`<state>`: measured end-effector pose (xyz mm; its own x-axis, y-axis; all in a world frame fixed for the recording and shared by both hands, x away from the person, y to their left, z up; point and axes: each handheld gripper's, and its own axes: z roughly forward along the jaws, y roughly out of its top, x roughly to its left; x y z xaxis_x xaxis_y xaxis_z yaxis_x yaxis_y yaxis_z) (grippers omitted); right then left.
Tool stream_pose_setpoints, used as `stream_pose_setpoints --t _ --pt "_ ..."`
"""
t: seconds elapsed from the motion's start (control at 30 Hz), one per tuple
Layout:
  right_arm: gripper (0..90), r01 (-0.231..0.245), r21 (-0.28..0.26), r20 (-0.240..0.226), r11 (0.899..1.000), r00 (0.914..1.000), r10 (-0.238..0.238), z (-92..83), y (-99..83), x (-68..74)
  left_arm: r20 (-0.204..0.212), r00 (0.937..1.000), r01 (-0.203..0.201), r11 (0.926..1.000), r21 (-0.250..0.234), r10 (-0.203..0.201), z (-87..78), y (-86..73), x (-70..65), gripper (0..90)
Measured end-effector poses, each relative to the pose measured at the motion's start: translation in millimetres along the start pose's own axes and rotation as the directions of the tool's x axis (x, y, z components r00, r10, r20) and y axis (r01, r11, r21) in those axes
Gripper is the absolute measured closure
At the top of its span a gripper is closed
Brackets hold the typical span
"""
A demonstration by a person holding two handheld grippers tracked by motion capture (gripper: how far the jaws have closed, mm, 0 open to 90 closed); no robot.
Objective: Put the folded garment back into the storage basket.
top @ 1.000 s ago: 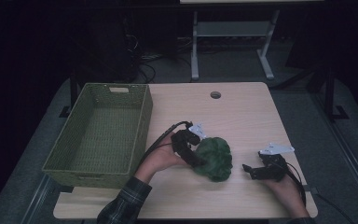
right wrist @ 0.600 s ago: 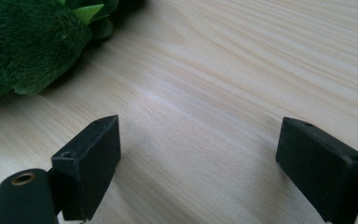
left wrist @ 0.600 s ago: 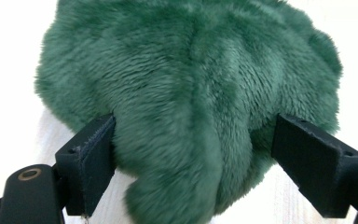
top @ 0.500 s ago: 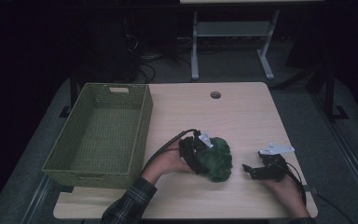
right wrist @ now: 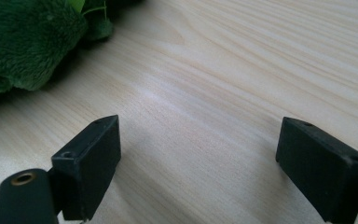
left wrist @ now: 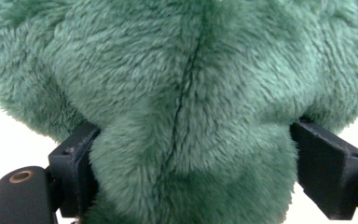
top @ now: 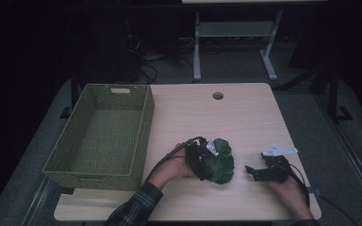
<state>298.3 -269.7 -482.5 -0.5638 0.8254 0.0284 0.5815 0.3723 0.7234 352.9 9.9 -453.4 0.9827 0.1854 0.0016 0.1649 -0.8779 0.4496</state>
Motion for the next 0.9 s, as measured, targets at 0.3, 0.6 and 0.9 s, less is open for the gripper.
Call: stream_pose_setpoints --t 0.3,0.6,0.9 --pt "13.6 -0.003 0.0 0.002 1.0 1.0 0.003 0.1 0.0 0.4 0.0 1.0 0.009 0.9998 0.015 -0.009 -7.7 3.8 1.5 59.6" --pt "13.5 -0.001 -0.001 0.003 1.0 1.0 0.001 0.2 0.1 0.3 0.038 0.997 0.066 0.9976 0.019 -0.067 -11.9 3.0 6.2 70.9" --pt "13.5 -0.004 -0.002 0.003 1.0 1.0 0.004 0.2 0.2 0.4 0.047 0.9921 0.117 0.9929 -0.02 -0.116 -35.3 4.9 6.2 71.3"
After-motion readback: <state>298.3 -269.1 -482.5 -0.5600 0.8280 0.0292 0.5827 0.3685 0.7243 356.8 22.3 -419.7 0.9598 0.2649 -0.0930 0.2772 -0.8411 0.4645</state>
